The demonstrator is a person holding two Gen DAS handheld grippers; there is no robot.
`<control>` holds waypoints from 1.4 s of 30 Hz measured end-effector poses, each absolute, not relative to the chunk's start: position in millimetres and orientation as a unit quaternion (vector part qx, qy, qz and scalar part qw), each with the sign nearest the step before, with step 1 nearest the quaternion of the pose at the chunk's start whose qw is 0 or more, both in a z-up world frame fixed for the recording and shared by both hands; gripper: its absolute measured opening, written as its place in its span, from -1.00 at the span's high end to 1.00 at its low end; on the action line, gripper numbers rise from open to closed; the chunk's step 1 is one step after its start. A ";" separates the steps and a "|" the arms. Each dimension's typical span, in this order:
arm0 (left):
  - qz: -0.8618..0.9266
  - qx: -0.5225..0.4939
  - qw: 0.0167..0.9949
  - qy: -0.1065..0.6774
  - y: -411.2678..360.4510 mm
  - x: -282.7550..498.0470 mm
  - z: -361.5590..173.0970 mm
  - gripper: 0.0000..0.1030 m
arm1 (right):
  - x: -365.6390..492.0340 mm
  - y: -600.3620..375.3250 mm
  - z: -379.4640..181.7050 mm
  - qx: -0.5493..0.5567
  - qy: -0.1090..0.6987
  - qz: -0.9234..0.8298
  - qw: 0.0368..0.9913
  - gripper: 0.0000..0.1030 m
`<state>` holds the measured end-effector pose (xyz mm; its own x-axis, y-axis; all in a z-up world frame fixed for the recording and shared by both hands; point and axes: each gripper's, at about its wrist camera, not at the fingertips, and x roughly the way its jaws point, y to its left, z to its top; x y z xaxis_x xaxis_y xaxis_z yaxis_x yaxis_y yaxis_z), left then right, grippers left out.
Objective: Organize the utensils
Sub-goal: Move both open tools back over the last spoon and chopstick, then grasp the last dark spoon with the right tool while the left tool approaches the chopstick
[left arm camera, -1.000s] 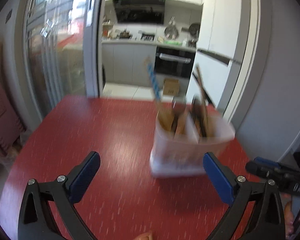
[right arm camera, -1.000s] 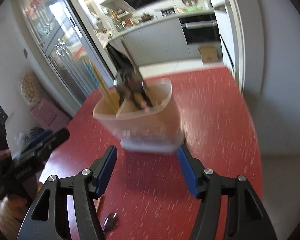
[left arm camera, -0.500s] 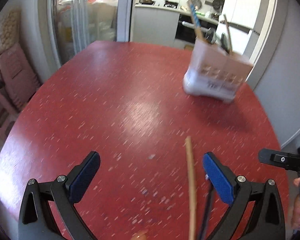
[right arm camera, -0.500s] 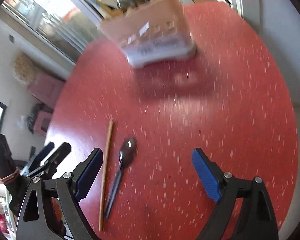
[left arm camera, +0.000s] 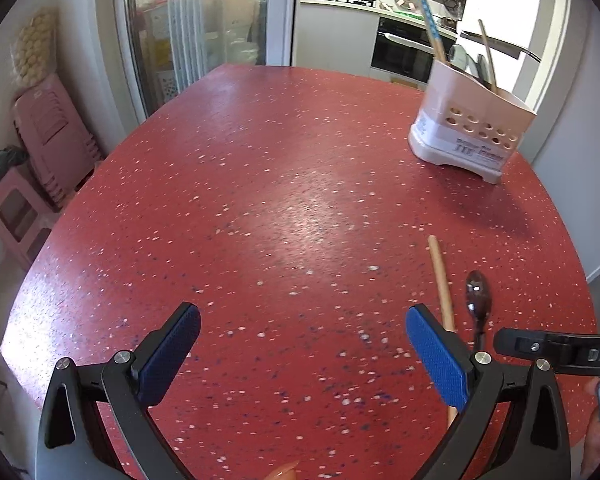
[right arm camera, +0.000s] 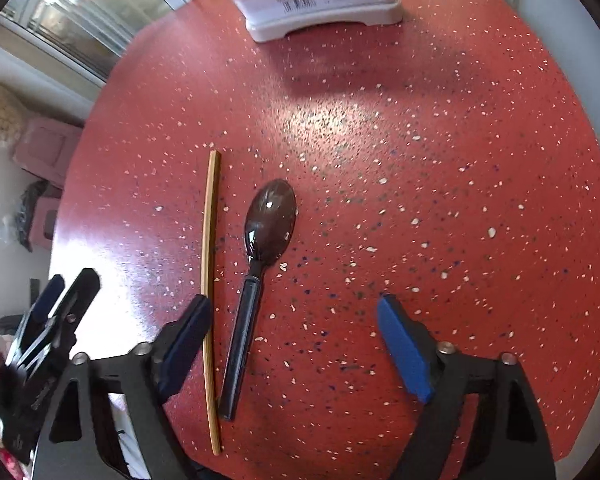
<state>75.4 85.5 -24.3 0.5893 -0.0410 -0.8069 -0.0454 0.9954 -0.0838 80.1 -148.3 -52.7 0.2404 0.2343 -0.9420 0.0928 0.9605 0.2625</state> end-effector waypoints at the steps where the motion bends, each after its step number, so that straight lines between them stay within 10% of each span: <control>1: 0.003 -0.049 0.890 0.453 88.6 75.4 -24.9 -1.00 | 81.1 -142.6 -51.5 0.126 0.613 0.040 0.779 -0.48; 15: -0.010 -0.049 0.890 0.454 103.9 80.5 -33.8 -1.00 | 92.0 -76.0 -62.6 -0.008 0.614 -0.019 0.789 -0.23; 23: -0.018 -0.038 0.887 0.460 92.3 78.5 -34.3 -1.00 | 82.8 -73.7 -56.4 -0.009 0.609 -0.008 0.793 0.70; 42: -0.096 -0.002 0.853 0.514 21.8 94.6 -42.6 -1.00 | 61.1 -136.7 -47.7 0.076 0.575 0.094 0.809 0.77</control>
